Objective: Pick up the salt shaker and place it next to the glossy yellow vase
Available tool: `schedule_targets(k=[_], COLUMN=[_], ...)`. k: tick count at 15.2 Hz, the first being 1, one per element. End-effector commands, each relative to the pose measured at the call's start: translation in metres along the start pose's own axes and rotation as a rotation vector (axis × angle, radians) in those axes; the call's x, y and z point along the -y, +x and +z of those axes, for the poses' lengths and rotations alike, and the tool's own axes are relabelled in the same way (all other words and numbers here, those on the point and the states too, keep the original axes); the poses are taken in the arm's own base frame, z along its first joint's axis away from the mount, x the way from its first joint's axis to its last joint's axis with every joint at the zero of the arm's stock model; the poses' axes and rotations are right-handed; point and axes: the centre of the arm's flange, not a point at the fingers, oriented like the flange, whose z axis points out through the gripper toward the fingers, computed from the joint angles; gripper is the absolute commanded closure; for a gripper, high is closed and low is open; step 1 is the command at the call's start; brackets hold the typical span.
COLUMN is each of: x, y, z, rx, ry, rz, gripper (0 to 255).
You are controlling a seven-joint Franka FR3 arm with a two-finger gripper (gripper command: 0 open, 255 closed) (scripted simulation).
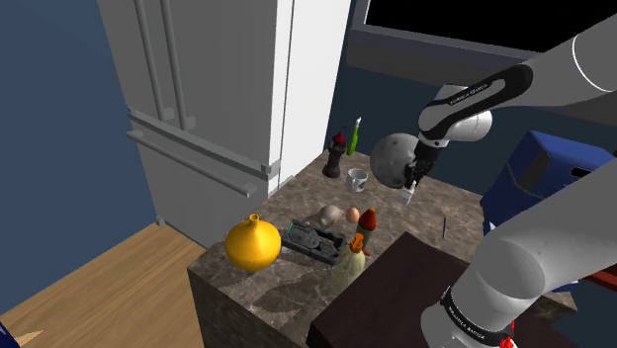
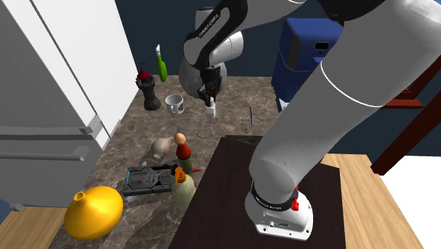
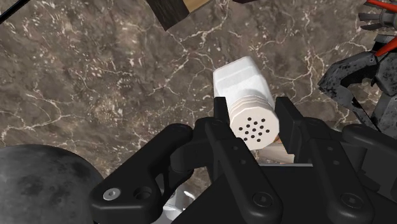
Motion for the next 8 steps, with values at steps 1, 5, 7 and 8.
schedule_targets(k=[1, 5, 7, 8], x=[0.001, 0.001, 0.001, 0.001], y=[-0.001, 0.0, 0.0, 0.0], z=[-0.011, -0.032, -0.043, -0.048], rx=[0.001, 0.001, 0.001, 0.001], ry=[0.0, 0.0, 0.0, 0.0], rz=[0.0, 0.0, 0.0, 0.0], gripper=[255, 255, 255, 255])
